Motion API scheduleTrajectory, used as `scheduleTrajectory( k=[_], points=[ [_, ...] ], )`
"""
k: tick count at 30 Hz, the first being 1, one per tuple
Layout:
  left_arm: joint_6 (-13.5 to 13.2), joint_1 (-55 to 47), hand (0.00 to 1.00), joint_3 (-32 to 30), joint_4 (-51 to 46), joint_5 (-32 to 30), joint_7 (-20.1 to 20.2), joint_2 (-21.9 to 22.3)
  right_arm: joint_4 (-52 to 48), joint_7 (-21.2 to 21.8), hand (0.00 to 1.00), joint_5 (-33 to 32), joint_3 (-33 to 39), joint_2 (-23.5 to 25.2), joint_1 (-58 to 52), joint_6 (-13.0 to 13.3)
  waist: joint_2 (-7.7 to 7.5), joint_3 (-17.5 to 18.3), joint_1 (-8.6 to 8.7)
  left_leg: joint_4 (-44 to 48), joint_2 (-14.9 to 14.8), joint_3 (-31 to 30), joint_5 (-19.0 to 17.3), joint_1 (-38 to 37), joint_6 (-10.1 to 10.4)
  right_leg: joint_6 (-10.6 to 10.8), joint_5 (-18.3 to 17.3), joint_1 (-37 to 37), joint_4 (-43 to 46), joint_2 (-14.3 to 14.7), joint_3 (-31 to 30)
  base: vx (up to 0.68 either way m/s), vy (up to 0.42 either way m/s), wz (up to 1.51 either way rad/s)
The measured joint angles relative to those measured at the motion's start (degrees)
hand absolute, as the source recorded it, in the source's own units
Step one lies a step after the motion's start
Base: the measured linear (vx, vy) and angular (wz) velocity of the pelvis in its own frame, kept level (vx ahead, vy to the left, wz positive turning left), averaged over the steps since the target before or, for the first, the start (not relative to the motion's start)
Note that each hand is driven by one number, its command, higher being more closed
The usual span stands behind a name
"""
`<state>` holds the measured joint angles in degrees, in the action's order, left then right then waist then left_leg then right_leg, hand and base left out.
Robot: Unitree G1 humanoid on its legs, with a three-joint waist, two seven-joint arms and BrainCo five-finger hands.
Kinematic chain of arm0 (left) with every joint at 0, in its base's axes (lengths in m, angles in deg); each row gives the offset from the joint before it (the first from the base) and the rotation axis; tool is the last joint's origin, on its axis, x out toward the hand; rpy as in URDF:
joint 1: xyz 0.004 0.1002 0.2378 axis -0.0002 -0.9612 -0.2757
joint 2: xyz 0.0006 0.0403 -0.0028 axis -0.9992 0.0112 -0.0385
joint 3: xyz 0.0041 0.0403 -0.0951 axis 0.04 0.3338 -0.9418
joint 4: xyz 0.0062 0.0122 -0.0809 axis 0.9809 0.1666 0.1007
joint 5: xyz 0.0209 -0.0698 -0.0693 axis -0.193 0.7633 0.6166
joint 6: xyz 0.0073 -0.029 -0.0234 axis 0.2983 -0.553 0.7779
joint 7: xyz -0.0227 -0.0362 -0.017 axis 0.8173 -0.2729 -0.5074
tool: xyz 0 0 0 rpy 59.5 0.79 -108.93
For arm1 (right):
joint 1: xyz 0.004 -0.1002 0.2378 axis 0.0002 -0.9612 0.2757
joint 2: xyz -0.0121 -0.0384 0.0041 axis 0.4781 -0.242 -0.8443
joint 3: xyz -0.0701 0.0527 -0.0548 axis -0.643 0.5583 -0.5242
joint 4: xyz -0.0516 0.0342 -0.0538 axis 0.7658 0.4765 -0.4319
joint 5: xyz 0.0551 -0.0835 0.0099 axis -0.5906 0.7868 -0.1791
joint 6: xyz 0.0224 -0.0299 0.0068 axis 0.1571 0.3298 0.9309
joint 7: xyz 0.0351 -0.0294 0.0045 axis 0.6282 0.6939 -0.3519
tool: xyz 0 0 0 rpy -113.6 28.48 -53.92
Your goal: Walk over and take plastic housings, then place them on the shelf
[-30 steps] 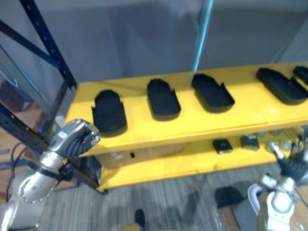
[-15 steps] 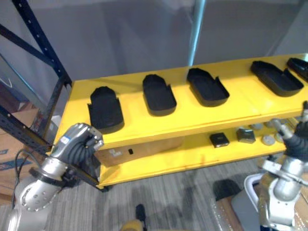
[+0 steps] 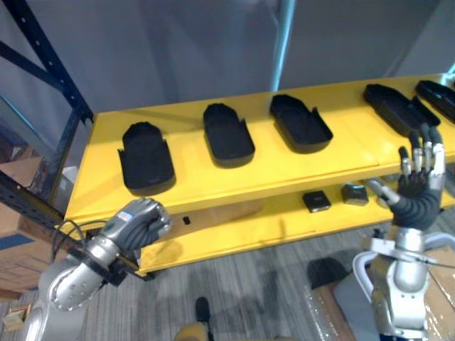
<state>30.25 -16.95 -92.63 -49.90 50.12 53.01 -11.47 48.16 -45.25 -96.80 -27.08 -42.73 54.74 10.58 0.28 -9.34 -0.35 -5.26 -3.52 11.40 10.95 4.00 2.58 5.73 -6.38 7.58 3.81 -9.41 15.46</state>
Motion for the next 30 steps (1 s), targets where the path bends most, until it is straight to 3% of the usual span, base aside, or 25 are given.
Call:
scheduleTrajectory(
  k=[9, 15, 30],
  points=[
    [5.1, 0.0, 1.00, 3.0, 0.9, -5.8, 0.3, -0.2, 0.0, 1.2, 0.00, -1.1, -0.2, 0.0, -1.8, 0.0, 0.06, 0.1, 0.02, 0.0, -0.1, 0.1, 0.3, 0.2, -0.1, 0.2, 0.2, -0.2, 0.0, 0.1, -0.1, 0.00, 0.000, 0.00],
    [7.7, 0.0, 1.00, 3.0, 3.8, -8.2, -1.7, -0.1, 0.0, 1.6, 0.00, -1.2, -0.2, 0.0, -2.1, -0.1, 0.06, 0.1, 0.11, 0.0, -0.6, 0.0, 0.4, 0.2, 0.0, 0.2, 0.2, -0.3, 0.4, 0.5, -0.2, 0.00, 0.000, 0.00],
    [14.4, -0.3, 1.00, 3.9, 9.7, -11.3, -11.5, 5.1, 0.0, 2.3, 0.00, -1.2, -1.4, 0.5, -3.6, -0.1, 0.08, 0.1, 0.39, 0.0, -0.8, 0.2, 0.3, 0.2, 0.4, 0.1, 0.1, -0.6, 0.2, 0.6, -0.5, 0.00, 0.000, 0.00]
  ],
)
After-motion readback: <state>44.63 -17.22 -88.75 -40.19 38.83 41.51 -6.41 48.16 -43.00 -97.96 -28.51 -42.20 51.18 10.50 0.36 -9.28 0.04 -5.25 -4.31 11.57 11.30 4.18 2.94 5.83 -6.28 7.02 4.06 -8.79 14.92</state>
